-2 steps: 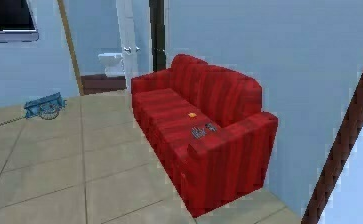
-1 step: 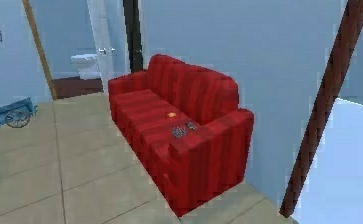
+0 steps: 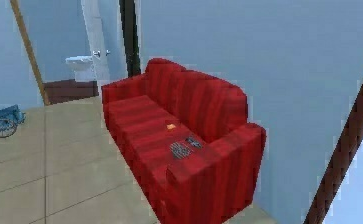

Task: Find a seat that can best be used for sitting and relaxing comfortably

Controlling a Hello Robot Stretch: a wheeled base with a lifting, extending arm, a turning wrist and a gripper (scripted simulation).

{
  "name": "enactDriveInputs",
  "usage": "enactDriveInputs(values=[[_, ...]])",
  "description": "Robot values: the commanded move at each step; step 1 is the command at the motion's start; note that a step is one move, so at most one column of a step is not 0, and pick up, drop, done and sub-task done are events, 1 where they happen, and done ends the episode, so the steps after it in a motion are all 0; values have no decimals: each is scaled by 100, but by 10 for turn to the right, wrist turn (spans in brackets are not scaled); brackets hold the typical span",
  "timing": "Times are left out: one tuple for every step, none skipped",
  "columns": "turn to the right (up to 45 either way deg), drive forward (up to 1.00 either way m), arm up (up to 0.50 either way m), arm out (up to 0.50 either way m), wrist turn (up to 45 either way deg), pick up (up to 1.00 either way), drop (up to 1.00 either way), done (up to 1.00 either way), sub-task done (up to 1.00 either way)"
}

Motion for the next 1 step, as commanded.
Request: enactDriveInputs(values=[[0,0,0,0,0,0,0,100,0]])
